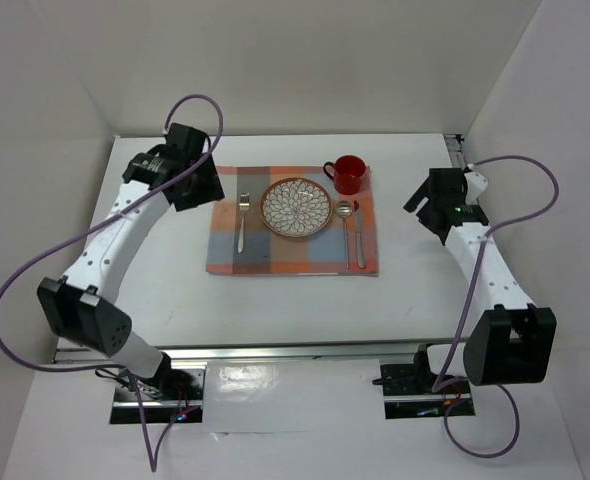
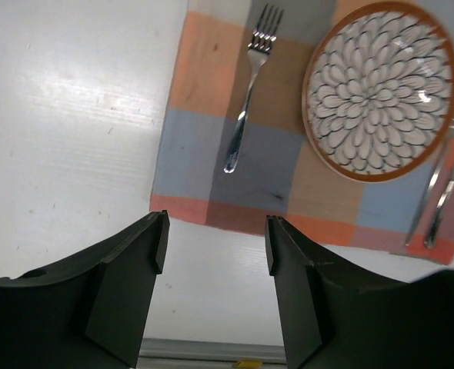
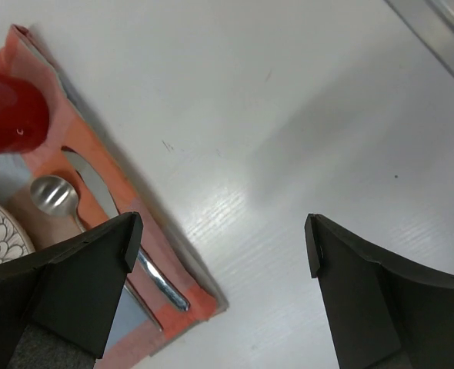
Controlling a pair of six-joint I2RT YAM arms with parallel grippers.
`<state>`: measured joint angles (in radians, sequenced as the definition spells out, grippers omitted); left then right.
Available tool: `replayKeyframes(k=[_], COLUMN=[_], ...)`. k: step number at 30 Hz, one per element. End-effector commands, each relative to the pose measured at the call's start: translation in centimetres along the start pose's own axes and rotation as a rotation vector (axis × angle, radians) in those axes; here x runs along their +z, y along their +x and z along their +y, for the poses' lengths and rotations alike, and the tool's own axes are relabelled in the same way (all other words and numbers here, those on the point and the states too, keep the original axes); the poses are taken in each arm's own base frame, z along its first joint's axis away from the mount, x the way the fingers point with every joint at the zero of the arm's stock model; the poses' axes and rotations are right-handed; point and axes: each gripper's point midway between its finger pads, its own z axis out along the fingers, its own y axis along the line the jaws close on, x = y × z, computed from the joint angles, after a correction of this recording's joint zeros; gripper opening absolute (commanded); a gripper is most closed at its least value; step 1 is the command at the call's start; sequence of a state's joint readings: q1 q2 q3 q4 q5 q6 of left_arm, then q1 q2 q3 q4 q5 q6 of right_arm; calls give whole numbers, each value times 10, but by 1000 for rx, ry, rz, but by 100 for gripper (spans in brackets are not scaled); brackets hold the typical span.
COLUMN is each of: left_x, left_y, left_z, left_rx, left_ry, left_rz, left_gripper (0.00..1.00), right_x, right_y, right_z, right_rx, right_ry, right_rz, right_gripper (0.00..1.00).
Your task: Set the dinner table for one person
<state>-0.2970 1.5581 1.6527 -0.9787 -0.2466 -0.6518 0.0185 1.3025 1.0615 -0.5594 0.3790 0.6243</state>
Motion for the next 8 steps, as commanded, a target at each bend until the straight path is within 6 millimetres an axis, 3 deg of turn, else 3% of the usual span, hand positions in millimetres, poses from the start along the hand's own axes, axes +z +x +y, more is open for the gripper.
replayKeyframes(k=[1, 8], left_x=[-36, -62], left_y=[-23, -34], left_z=[-11, -17], left_rx=[9, -5], left_ry=[141, 238], left_rz=[-151, -260], left_gripper=[70, 76], right_x=[-10, -18], right_y=[5, 5], right_z=[-11, -17], right_rx=[63, 81], right_ry=[-16, -32], right_rz=[24, 24], right_gripper=[100, 100])
